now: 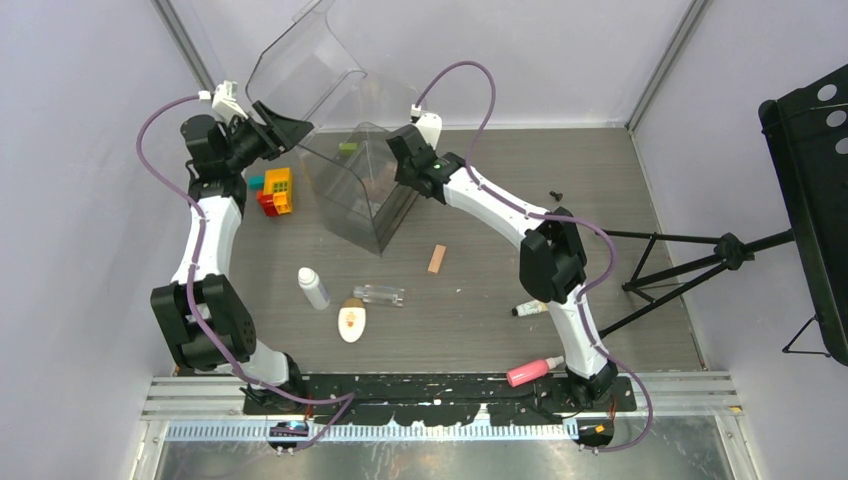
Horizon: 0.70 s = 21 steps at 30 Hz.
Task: Organize the makeup
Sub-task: Move the storage box to the center of the board.
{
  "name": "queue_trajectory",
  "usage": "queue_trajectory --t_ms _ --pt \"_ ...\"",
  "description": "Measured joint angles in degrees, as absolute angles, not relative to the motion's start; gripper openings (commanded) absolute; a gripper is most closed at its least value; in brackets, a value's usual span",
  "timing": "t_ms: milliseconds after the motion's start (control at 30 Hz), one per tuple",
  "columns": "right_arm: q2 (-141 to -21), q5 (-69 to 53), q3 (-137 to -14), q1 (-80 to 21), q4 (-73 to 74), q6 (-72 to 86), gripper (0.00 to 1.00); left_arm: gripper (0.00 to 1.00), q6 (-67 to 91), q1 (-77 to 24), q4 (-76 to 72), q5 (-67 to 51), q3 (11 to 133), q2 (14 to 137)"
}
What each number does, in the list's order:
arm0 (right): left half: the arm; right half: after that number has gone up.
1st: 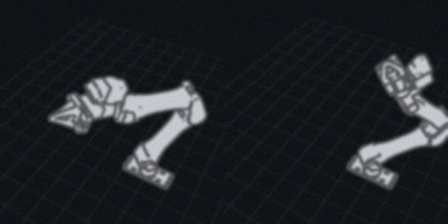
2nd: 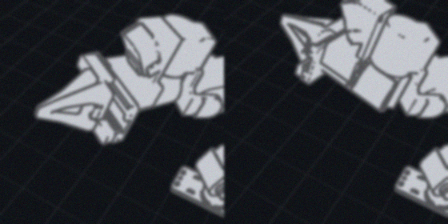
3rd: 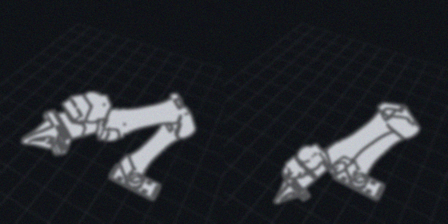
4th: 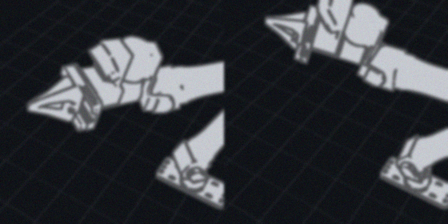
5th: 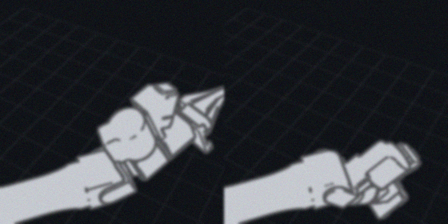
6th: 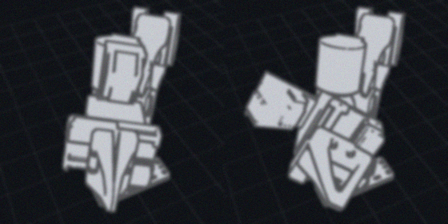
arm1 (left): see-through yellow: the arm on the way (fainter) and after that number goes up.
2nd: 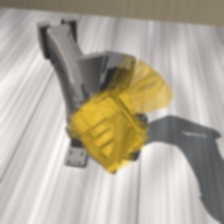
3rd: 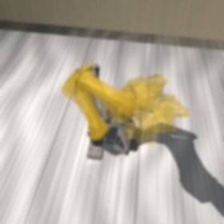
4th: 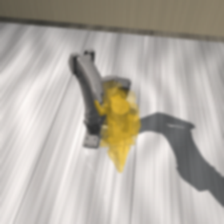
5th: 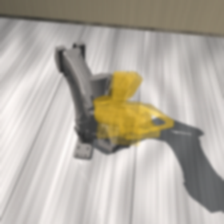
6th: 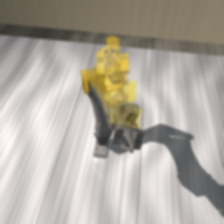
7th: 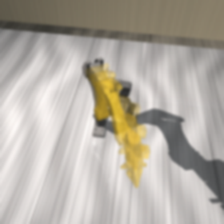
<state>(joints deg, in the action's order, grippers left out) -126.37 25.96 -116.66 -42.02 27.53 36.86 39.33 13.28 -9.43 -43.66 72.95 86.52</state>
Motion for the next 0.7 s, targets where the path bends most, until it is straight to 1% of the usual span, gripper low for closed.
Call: queue_trajectory --t_ms 33,67,200,367,700 --pt "-126.3 26.0 -116.7 -42.0 27.9 36.8 0.36 0.61 39.2 13.2 -9.4 -43.7 72.9 86.5" --pt "-126.3 26.1 -116.7 -42.0 28.3 36.8 0.39 0.6 39.1 13.1 -9.4 -43.8 72.9 86.5" --pt "-126.0 26.5 -117.3 -41.8 30.9 36.3 0.46 0.61 38.8 13.0 -9.4 -44.1 72.9 86.5" --pt "-126.0 25.6 -117.8 -41.4 32.5 36.8 0.47 0.6 38.7 13.0 -9.4 -44.2 73.0 86.5" --pt "-125.2 19.5 -119.2 -39.9 37.0 40.1 0.48 0.6 38.7 13.0 -9.3 -44.7 73.0 86.5"
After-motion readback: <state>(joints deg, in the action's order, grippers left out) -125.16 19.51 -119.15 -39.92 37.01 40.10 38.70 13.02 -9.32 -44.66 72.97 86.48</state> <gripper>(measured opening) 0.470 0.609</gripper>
